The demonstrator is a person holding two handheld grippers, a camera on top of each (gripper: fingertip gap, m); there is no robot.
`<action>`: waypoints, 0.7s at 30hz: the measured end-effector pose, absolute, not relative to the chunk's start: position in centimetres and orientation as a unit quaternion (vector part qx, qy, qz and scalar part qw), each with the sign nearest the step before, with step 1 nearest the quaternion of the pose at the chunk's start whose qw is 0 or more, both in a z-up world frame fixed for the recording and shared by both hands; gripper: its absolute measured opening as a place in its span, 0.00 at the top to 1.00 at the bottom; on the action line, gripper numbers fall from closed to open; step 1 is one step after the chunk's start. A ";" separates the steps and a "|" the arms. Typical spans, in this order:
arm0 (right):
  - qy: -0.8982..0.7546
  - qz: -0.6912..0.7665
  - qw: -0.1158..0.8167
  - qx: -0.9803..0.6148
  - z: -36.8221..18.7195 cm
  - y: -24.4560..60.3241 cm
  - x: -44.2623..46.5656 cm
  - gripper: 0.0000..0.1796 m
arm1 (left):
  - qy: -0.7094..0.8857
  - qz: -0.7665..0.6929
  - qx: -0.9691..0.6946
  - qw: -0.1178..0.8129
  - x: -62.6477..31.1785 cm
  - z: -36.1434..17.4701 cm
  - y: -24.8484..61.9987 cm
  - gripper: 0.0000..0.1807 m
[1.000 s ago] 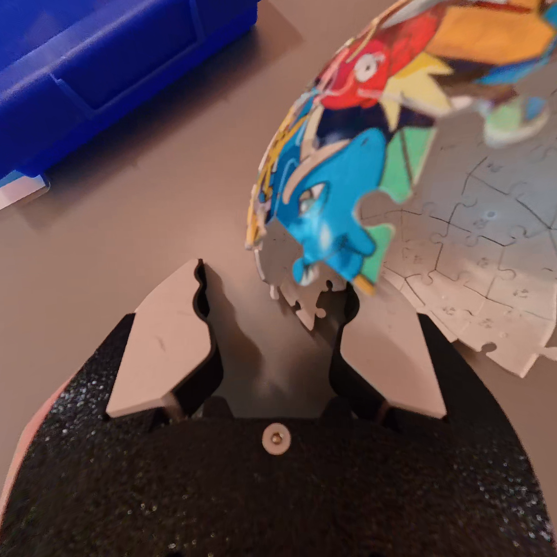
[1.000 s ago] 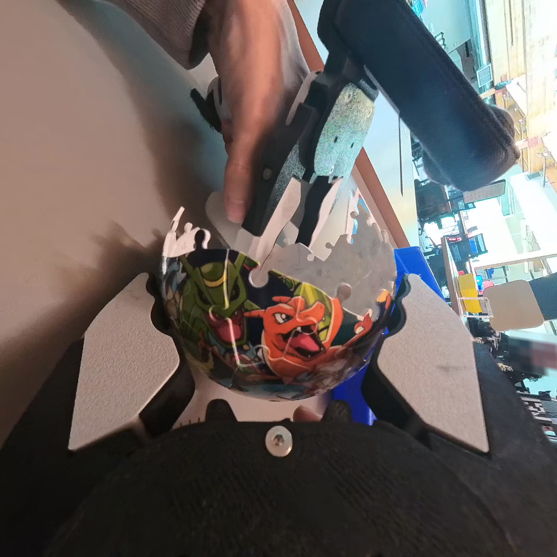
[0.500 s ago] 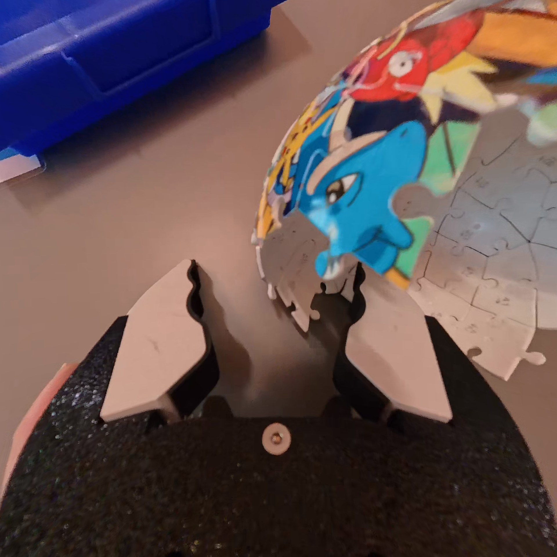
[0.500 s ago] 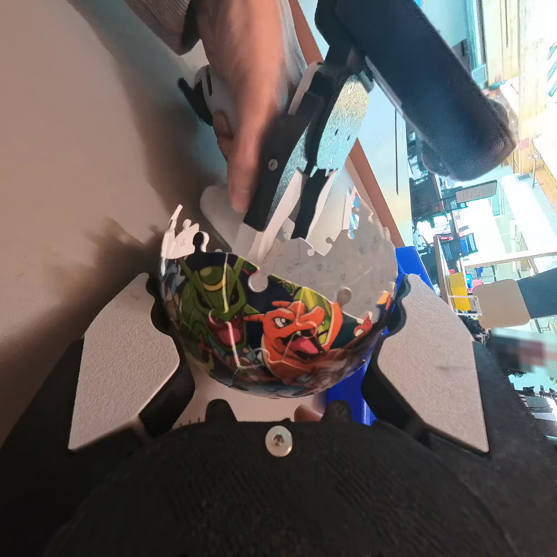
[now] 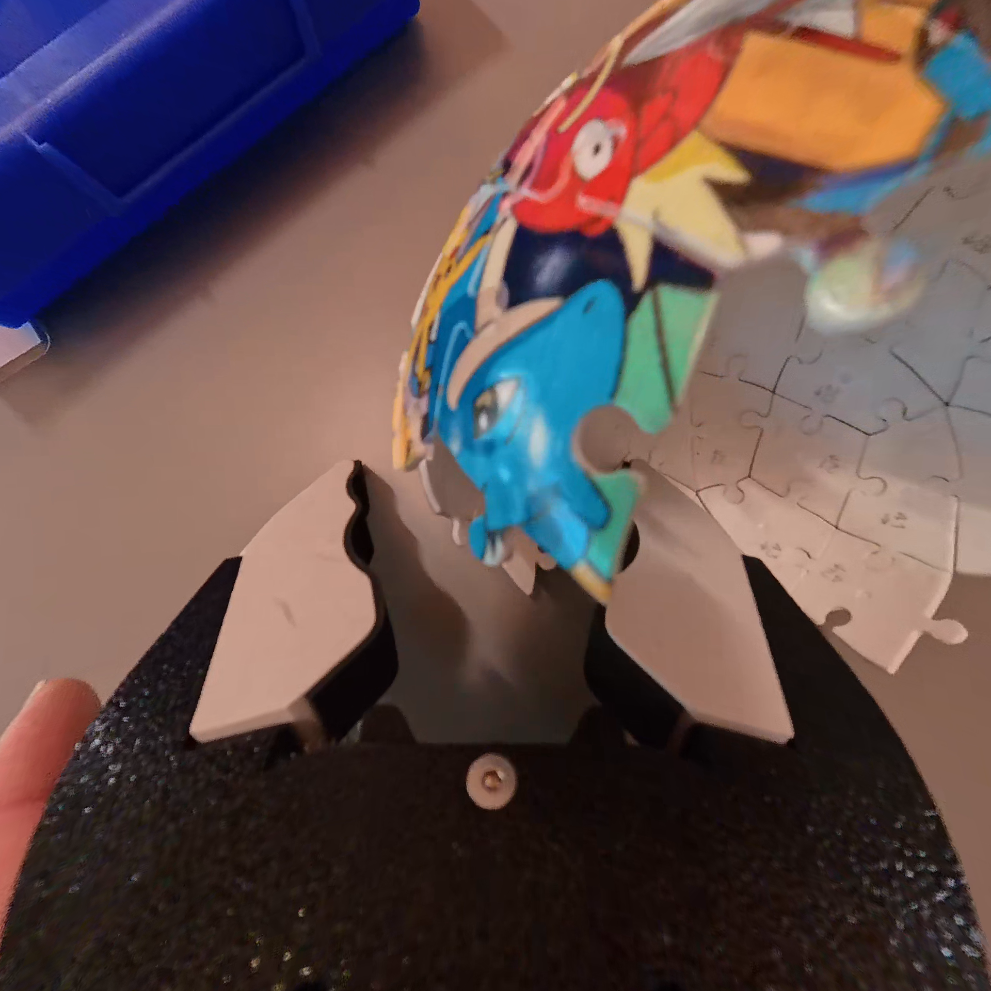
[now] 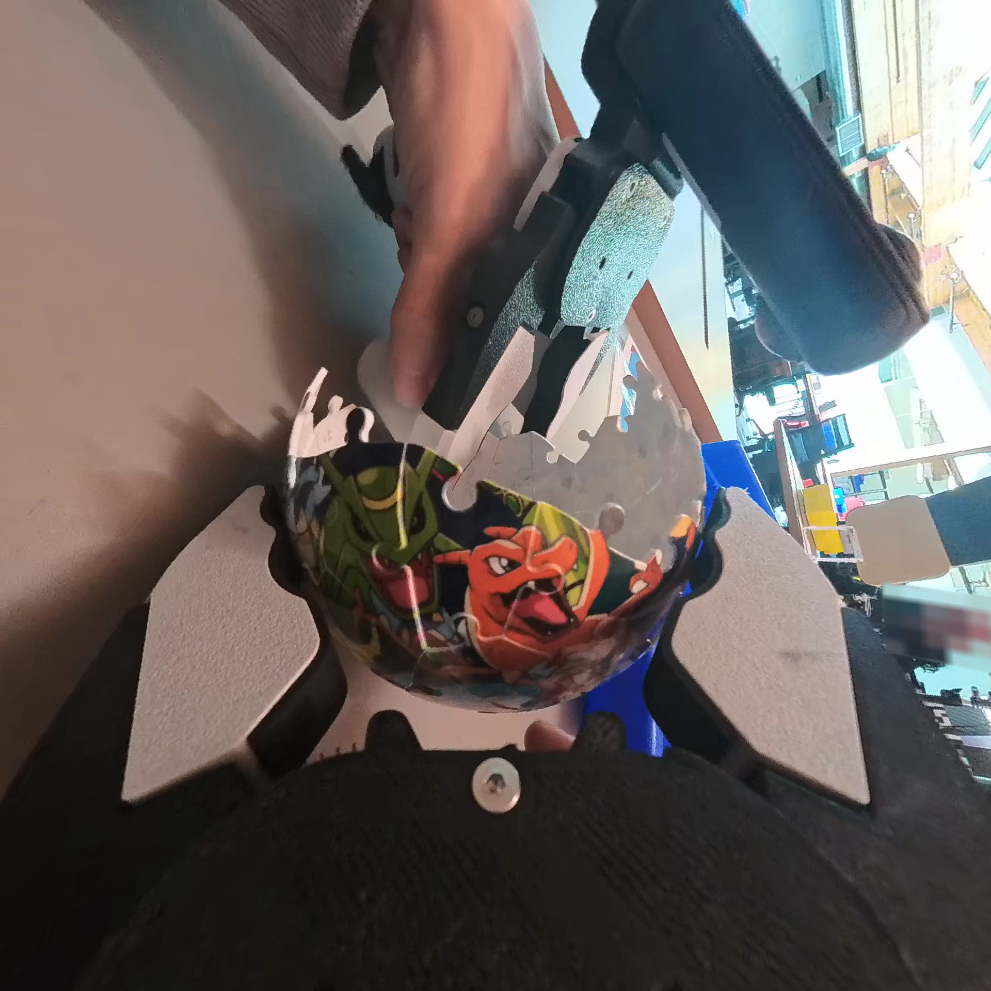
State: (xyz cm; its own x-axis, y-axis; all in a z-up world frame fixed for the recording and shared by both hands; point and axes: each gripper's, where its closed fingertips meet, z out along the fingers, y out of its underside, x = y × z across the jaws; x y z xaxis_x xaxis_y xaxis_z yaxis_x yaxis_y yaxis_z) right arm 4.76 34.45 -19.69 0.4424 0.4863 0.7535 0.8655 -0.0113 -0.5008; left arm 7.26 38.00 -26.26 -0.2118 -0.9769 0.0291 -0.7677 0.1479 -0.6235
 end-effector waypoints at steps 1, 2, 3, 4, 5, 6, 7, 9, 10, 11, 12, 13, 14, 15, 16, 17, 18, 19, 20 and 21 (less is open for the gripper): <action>-0.492 -0.188 0.502 -0.686 -19.7 34.4 4.8 0.21 | 0.729 -0.270 -0.597 0.200 7.3 -26.2 38.0 0.51; -0.491 -0.187 0.503 -0.686 -19.7 34.4 4.8 0.21 | 0.726 -0.274 -0.598 0.202 7.2 -26.3 38.0 0.50; -0.490 -0.186 0.504 -0.687 -19.7 34.4 4.8 0.21 | 0.720 -0.278 -0.603 0.205 7.2 -26.2 38.0 0.50; -0.490 -0.186 0.504 -0.687 -19.7 34.4 4.8 0.21 | 0.708 -0.289 -0.611 0.204 7.1 -26.0 38.1 0.50; -0.490 -0.187 0.503 -0.687 -19.7 34.4 4.9 0.21 | 0.693 -0.309 -0.618 0.206 7.1 -25.6 38.2 0.49; -0.490 -0.188 0.503 -0.687 -19.7 34.3 4.9 0.21 | 0.676 -0.332 -0.623 0.212 7.2 -25.0 38.5 0.48; -0.491 -0.189 0.502 -0.687 -19.7 34.3 4.9 0.21 | 0.664 -0.344 -0.629 0.216 7.1 -24.6 39.0 0.49; -0.492 -0.191 0.500 -0.686 -19.7 34.3 4.8 0.21 | 0.665 -0.326 -0.639 0.208 6.4 -25.1 39.6 0.50; -0.493 -0.191 0.500 -0.686 -19.8 34.3 4.8 0.21 | 0.673 -0.311 -0.639 0.207 6.2 -25.5 39.8 0.49; -0.494 -0.191 0.500 -0.685 -19.8 34.3 4.8 0.21 | 0.682 -0.299 -0.635 0.205 6.0 -25.8 39.7 0.48; -0.494 -0.191 0.500 -0.685 -19.8 34.3 4.8 0.21 | 0.688 -0.289 -0.633 0.206 5.9 -26.0 39.6 0.47; -0.494 -0.192 0.500 -0.685 -19.8 34.3 4.7 0.21 | 0.692 -0.281 -0.631 0.210 6.0 -26.0 39.6 0.48; -0.494 -0.193 0.499 -0.685 -19.8 34.3 4.8 0.21 | 0.695 -0.277 -0.630 0.210 6.1 -26.1 39.5 0.47; -0.494 -0.194 0.499 -0.685 -19.8 34.3 4.8 0.21 | 0.697 -0.274 -0.628 0.209 6.2 -26.1 39.4 0.47; -0.493 -0.194 0.500 -0.685 -19.8 34.3 4.8 0.21 | 0.700 -0.271 -0.627 0.209 6.2 -26.2 39.3 0.47; -0.493 -0.194 0.500 -0.685 -19.8 34.3 4.8 0.21 | 0.701 -0.269 -0.627 0.210 6.3 -26.2 39.3 0.47; -0.492 -0.194 0.500 -0.685 -19.8 34.3 4.8 0.21 | 0.702 -0.266 -0.626 0.211 6.3 -26.2 39.3 0.47; -0.492 -0.193 0.500 -0.686 -19.8 34.3 4.8 0.21 | 0.703 -0.262 -0.626 0.212 6.3 -26.2 39.4 0.47; -0.492 -0.193 0.501 -0.686 -19.8 34.3 4.7 0.21 | 0.705 -0.258 -0.625 0.215 6.3 -26.1 39.4 0.47; -0.491 -0.192 0.502 -0.686 -19.8 34.3 4.7 0.21 | 0.706 -0.255 -0.624 0.217 6.3 -26.1 39.4 0.46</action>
